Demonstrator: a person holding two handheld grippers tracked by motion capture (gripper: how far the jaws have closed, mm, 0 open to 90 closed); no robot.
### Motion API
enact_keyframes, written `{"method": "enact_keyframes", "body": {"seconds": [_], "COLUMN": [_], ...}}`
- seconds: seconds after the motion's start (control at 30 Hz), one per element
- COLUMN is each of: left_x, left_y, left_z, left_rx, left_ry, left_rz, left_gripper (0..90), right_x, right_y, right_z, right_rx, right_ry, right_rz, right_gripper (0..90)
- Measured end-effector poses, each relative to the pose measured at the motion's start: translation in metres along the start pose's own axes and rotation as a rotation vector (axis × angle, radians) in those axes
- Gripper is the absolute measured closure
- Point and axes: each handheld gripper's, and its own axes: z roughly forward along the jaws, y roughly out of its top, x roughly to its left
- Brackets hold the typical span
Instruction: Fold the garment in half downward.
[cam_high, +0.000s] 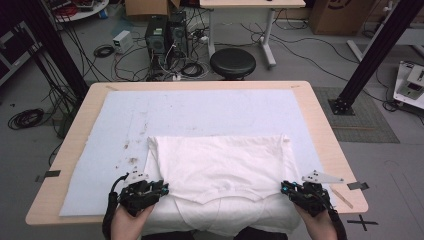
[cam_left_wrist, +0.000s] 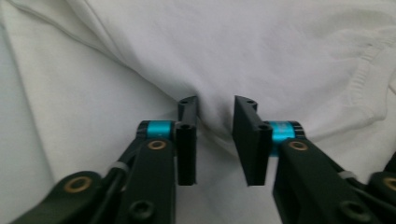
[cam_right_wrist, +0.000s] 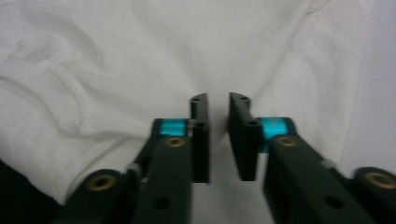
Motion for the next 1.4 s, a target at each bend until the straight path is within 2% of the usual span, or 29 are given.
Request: {"method": "enact_keyframes", "body": {"seconds": [0.13, 0.23, 0.27, 0.3, 0.37, 0.43, 0.47, 0.5, 0.57, 0.6, 0.7, 0.77, 0.9, 1.0, 1.07, 1.13, 1.17, 1.2, 1.23, 1.27, 1.33, 1.4], "left_x": [0.001, 0.002, 0.002, 0.002, 0.002, 0.002, 0.002, 0.001, -0.001, -0.002, -0.002, -0.002, -0.009, -0.017, -0.021, -0.023, -0.023, -0.022, -0.020, -0.016, -0.010, -0.003], "left_y": [0.001, 0.000, 0.000, -0.001, -0.001, -0.001, -0.001, -0.001, -0.001, -0.001, 0.001, 0.003, 0.001, -0.009, -0.018, -0.026, -0.028, -0.027, -0.025, -0.021, -0.009, 0.006], "left_z": [-0.005, -0.007, -0.006, -0.005, -0.004, -0.003, -0.002, -0.002, -0.002, -0.003, -0.011, -0.022, -0.045, -0.055, -0.056, -0.054, -0.053, -0.052, -0.052, -0.051, -0.051, -0.048], "left_rx": [-0.018, -0.020, -0.019, -0.018, -0.014, -0.010, -0.004, -0.003, -0.003, -0.005, -0.016, -0.043, -0.066, -0.054, -0.024, 0.014, 0.019, 0.014, 0.007, -0.012, -0.050, -0.083], "left_ry": [-0.020, -0.021, -0.005, 0.009, 0.009, 0.008, 0.002, -0.005, -0.014, -0.021, -0.046, -0.072, -0.107, -0.128, -0.130, -0.112, -0.090, -0.068, -0.054, -0.042, -0.002, 0.041], "left_rz": [-0.010, -0.008, -0.009, -0.019, -0.020, -0.023, -0.021, -0.016, -0.001, 0.004, -0.008, -0.021, -0.013, -0.014, -0.015, 0.003, 0.012, 0.020, 0.010, 0.009, 0.025, 0.049], "left_gripper": [83.5, 83.1, 79.0, 71.1, 66.5, 63.2, 63.9, 67.7, 77.8, 82.0, 86.3, 86.5, 86.5, 86.5, 86.4, 85.9, 84.6, 78.2, 70.9, 68.4, 59.9, 58.7], "right_x": [0.000, -0.003, -0.005, -0.006, -0.009, -0.009, -0.009, -0.008, -0.005, -0.003, -0.001, 0.000, 0.008, 0.015, 0.019, 0.022, 0.023, 0.023, 0.021, 0.018, 0.010, -0.001], "right_y": [0.000, 0.000, 0.000, -0.001, -0.002, -0.001, -0.001, -0.002, -0.002, -0.001, 0.001, 0.001, -0.005, -0.016, -0.025, -0.033, -0.036, -0.038, -0.037, -0.034, -0.024, -0.010], "right_z": [-0.005, -0.008, -0.008, -0.007, -0.004, -0.001, 0.002, 0.004, 0.005, 0.003, -0.005, -0.014, -0.034, -0.046, -0.051, -0.052, -0.052, -0.052, -0.052, -0.051, -0.050, -0.044], "right_rx": [-0.007, -0.023, -0.029, -0.028, -0.025, -0.015, 0.006, 0.019, 0.029, 0.029, -0.002, -0.022, -0.043, -0.047, -0.039, -0.019, -0.008, -0.001, 0.000, -0.007, -0.035, -0.055], "right_ry": [0.005, 0.015, 0.015, 0.008, 0.017, 0.019, 0.035, 0.046, 0.054, 0.055, 0.055, 0.072, 0.110, 0.126, 0.129, 0.112, 0.104, 0.093, 0.081, 0.068, 0.021, -0.008], "right_rz": [-0.009, 0.008, 0.014, 0.038, 0.074, 0.083, 0.094, 0.094, 0.062, 0.048, 0.035, 0.049, 0.043, 0.038, 0.025, -0.003, -0.012, -0.019, -0.021, -0.023, -0.037, -0.040], "right_gripper": [90.0, 89.9, 77.9, 69.5, 67.4, 59.9, 61.1, 66.2, 81.7, 86.0, 87.1, 87.2, 87.1, 87.1, 86.7, 82.9, 77.4, 72.4, 72.4, 72.4, 71.5, 69.8]}}
